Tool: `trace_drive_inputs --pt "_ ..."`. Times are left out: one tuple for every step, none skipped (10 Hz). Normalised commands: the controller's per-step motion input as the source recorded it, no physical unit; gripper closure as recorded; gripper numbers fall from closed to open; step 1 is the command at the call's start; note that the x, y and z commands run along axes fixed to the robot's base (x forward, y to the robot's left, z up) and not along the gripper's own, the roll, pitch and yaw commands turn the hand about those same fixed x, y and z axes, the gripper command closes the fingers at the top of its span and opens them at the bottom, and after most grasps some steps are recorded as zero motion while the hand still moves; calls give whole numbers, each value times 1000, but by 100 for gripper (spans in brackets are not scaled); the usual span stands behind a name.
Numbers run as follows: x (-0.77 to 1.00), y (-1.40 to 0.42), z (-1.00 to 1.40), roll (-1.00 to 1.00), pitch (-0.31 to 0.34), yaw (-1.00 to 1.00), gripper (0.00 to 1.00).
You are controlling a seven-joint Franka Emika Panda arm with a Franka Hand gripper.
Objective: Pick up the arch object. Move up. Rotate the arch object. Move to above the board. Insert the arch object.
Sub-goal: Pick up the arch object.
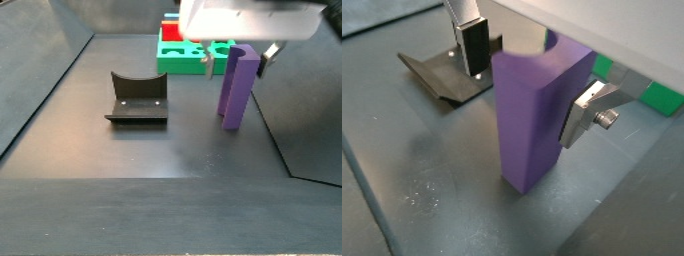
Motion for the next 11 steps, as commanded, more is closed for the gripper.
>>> trace_drive_inputs --pt "0 -206 -74 139 0 226 0" --pt "-17 -329 -66 159 0 351 0" --pt "0 0 0 0 0 34 0" --pt "-6 0 0 4 0 0 0" --pt "0 0 0 0 0 0 0" --pt "0 0 0 0 0 0 100" --pt "0 0 0 0 0 0 100" --pt "0 0 0 0 0 0 100" --pt "0 0 0 0 0 0 100" --pt "0 0 0 0 0 0 100" --pt "0 0 0 0 0 0 100"
